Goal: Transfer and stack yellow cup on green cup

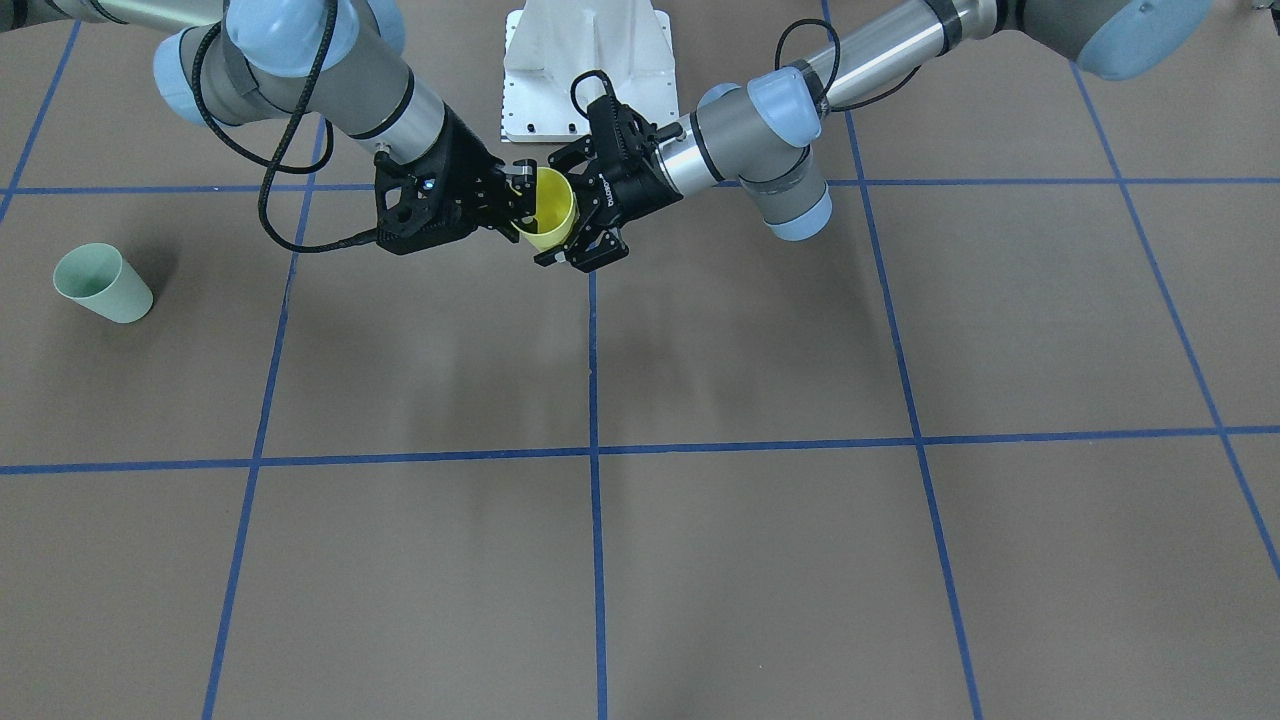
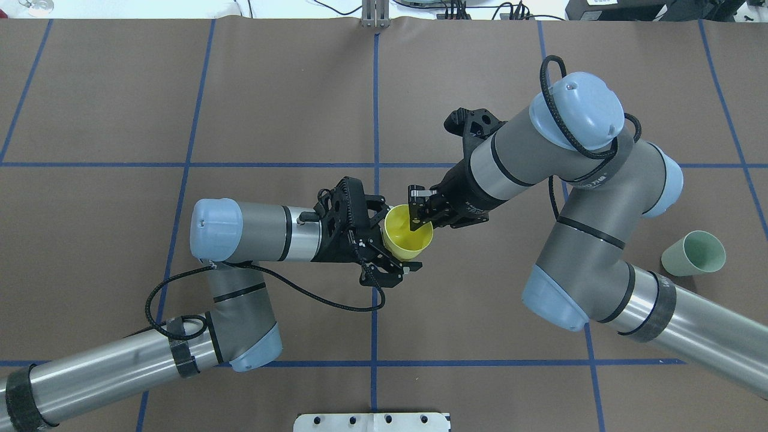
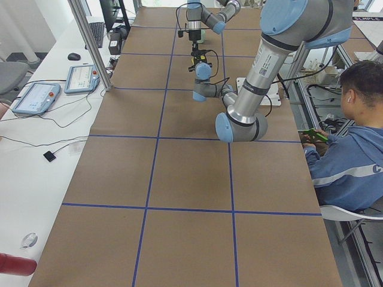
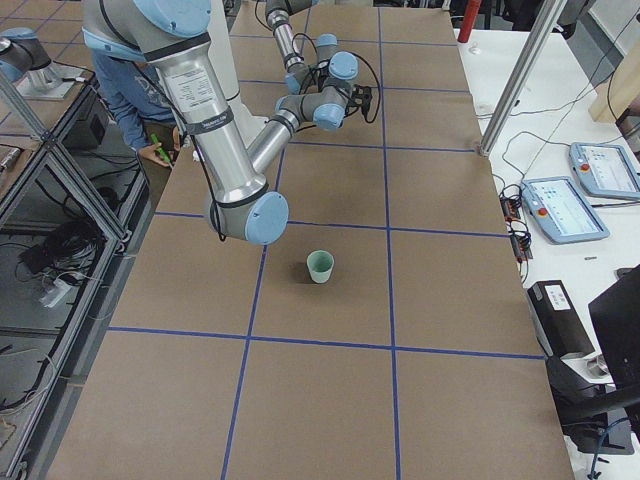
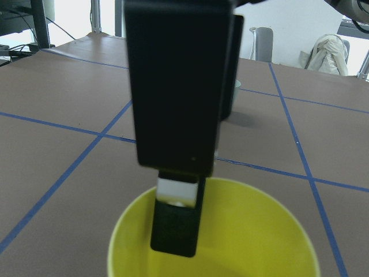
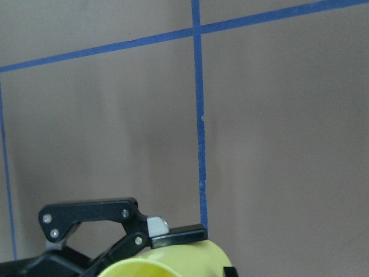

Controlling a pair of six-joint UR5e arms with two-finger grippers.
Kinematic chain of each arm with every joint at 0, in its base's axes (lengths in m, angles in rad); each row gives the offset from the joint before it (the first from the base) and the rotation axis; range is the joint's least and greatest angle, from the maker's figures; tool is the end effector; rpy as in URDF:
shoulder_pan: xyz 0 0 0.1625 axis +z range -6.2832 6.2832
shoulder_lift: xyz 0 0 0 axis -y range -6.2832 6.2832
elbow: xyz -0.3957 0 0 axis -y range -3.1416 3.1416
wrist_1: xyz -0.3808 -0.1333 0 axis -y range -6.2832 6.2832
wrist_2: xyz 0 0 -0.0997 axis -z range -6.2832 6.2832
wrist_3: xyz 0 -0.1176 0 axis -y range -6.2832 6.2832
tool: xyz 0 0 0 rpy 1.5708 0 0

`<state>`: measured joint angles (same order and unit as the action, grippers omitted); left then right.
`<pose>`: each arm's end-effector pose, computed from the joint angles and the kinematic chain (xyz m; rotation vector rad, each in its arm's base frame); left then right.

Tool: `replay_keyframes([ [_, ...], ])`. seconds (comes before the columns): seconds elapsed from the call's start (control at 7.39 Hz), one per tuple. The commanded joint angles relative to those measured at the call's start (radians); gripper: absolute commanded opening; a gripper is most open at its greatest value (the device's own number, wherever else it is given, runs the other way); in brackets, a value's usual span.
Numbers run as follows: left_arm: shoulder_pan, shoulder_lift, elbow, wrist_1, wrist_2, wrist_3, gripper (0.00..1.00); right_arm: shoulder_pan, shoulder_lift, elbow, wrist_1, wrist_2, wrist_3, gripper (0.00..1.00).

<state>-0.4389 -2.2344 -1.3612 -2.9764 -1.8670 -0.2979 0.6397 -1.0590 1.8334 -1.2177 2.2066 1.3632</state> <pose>0.5603 -0.3723 0.1796 1.3119 1.4223 0.8435 -0.4389 -0.4057 0.1917 -0.0685 -1.2165 0.0191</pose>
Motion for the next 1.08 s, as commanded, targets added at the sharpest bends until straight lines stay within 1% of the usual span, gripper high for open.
replay_keyframes([
  [0.0,0.0,0.009,-0.009,0.001,0.02,-0.003,0.99,0.014,-0.007,0.003,0.0,0.008,0.02,0.0],
  [0.14,-0.006,0.018,-0.015,-0.001,0.019,-0.003,0.99,0.04,-0.022,0.012,-0.002,0.028,0.02,0.0],
  [0.41,-0.006,0.079,-0.085,0.001,0.02,-0.004,1.0,0.099,-0.059,0.032,-0.003,0.103,0.02,0.0],
  [0.54,-0.006,0.085,-0.087,0.001,0.02,-0.004,1.0,0.13,-0.071,0.046,-0.011,0.12,0.022,0.0],
  [0.68,-0.006,0.088,-0.087,0.001,0.02,-0.004,0.99,0.171,-0.123,0.085,-0.014,0.119,0.042,0.0],
  [0.81,-0.008,0.094,-0.088,0.001,0.025,-0.004,1.0,0.226,-0.21,0.133,-0.016,0.105,0.068,0.0],
  [0.95,-0.015,0.101,-0.087,0.001,0.085,-0.004,0.99,0.295,-0.31,0.173,-0.016,0.101,0.08,0.0],
])
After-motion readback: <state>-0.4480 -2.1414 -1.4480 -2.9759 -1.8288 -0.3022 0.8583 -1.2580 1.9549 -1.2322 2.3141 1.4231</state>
